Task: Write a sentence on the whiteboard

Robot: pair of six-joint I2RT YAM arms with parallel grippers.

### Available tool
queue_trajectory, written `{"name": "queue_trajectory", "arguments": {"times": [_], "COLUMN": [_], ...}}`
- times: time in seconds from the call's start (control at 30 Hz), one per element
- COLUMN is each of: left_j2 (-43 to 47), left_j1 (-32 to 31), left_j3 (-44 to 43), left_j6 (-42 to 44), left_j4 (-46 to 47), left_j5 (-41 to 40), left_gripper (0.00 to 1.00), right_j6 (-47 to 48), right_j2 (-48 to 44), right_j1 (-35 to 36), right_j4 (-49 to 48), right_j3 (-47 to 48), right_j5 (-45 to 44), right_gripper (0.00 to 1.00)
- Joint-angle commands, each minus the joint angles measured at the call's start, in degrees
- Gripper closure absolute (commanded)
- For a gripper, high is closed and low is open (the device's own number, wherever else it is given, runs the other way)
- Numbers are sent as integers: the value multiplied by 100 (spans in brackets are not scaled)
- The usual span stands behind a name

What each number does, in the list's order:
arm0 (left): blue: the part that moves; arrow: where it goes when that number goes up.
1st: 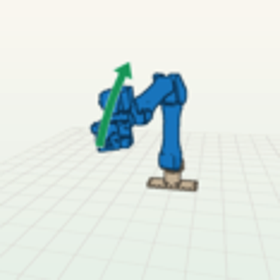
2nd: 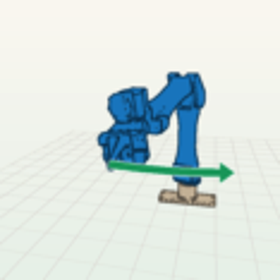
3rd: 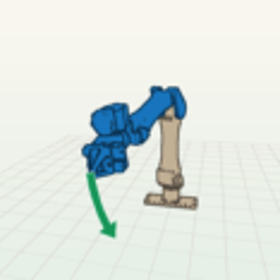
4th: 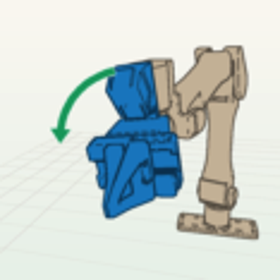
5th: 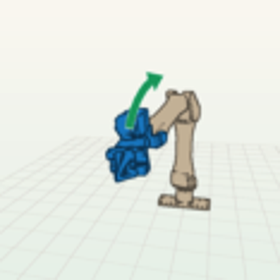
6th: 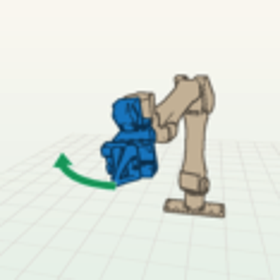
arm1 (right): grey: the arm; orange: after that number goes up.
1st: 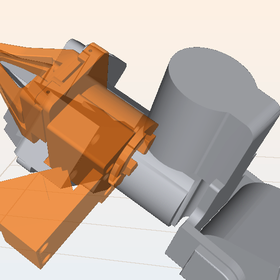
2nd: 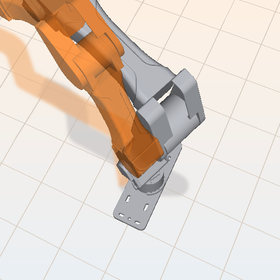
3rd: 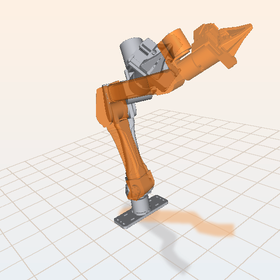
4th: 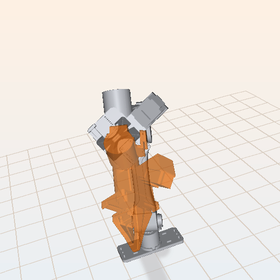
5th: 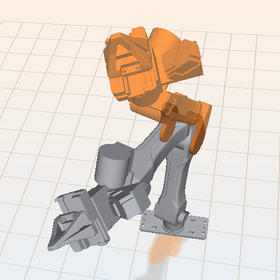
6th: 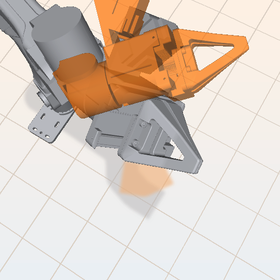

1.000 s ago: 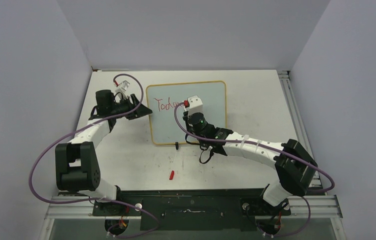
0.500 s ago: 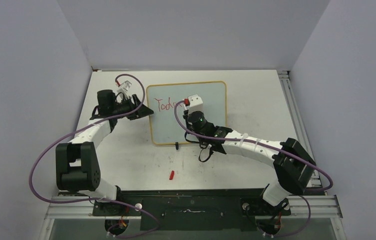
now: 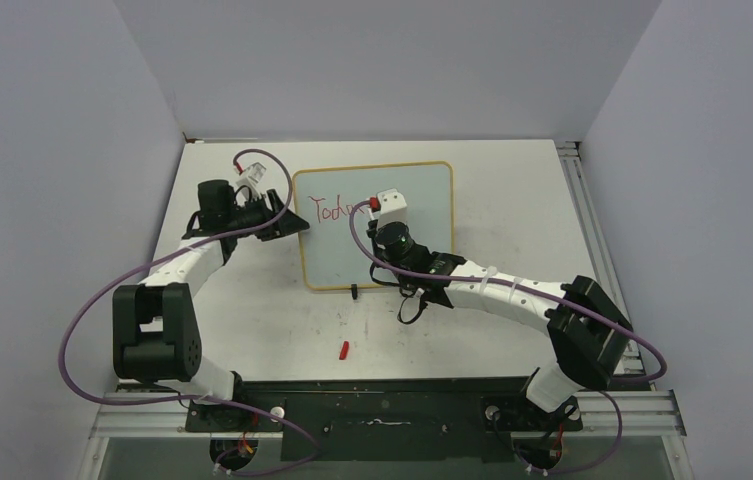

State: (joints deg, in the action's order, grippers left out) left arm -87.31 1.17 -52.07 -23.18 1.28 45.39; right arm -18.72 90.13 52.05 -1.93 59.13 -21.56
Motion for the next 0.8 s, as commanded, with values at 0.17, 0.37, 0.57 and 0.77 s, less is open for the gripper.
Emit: {"name": "queue_trajectory", "arguments": {"times": [0.17, 0.37, 0.57, 0.77], "left_j2": [17, 82, 99, 118], "left_j1": [-66, -64, -72, -67], "left_j3": [-109, -87, -92, -91], "left_j6": [76, 103, 103, 105], "left_j4": [166, 206, 212, 219], "left_j5": [252, 299, 322, 321], "left_gripper": [54, 55, 56, 57], "right_j6": [-105, -123, -171, -281], "right_j2": [103, 110, 111, 102], "right_j1": [-77, -86, -90, -90], "right_j4": [21, 18, 78, 114], "right_j3": [308, 309, 305, 176], "right_j5": [2, 1, -1, 22], "right_gripper": [95, 95, 95, 95]}}
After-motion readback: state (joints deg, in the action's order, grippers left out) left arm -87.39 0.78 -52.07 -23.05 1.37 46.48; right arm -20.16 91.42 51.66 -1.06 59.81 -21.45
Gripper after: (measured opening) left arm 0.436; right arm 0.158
